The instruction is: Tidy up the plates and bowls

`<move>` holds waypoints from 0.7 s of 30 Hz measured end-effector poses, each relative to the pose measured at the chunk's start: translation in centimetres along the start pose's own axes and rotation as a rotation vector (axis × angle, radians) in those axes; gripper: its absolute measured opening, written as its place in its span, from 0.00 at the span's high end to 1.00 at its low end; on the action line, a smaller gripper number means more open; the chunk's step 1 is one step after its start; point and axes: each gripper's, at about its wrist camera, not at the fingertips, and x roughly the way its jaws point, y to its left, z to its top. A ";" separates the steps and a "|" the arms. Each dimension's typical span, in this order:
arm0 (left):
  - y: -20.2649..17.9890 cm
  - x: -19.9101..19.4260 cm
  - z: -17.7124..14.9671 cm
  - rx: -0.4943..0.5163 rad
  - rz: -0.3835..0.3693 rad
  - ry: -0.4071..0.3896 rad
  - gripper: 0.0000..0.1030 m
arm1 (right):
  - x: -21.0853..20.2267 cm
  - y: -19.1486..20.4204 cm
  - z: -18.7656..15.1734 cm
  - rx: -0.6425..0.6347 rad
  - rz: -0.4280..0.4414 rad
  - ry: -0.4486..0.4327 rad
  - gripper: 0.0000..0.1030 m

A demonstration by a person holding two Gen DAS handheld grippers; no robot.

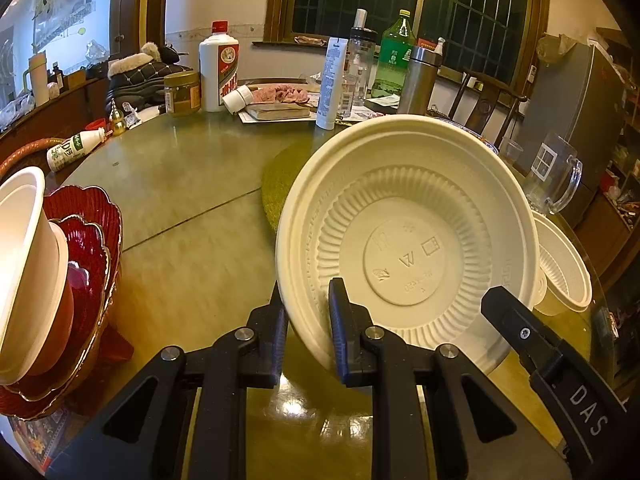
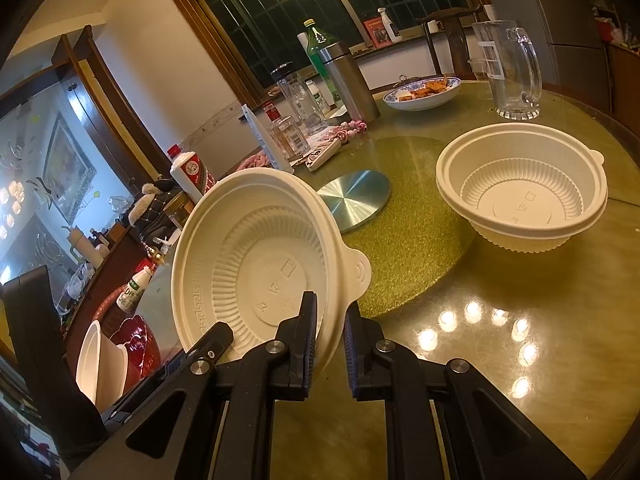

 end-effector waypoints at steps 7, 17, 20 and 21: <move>-0.3 -0.1 -0.1 0.013 -0.002 0.000 0.82 | -0.3 -0.1 0.0 0.005 -0.001 -0.019 0.88; -0.2 0.0 0.0 0.013 -0.038 0.022 0.82 | 0.0 0.1 -0.1 -0.019 -0.057 -0.031 0.88; -0.3 0.0 -0.1 0.013 -0.034 0.020 0.82 | 0.0 0.1 0.0 -0.018 -0.054 -0.029 0.88; -0.3 0.0 -0.1 0.013 -0.034 0.020 0.82 | 0.0 0.1 0.0 -0.018 -0.051 -0.030 0.88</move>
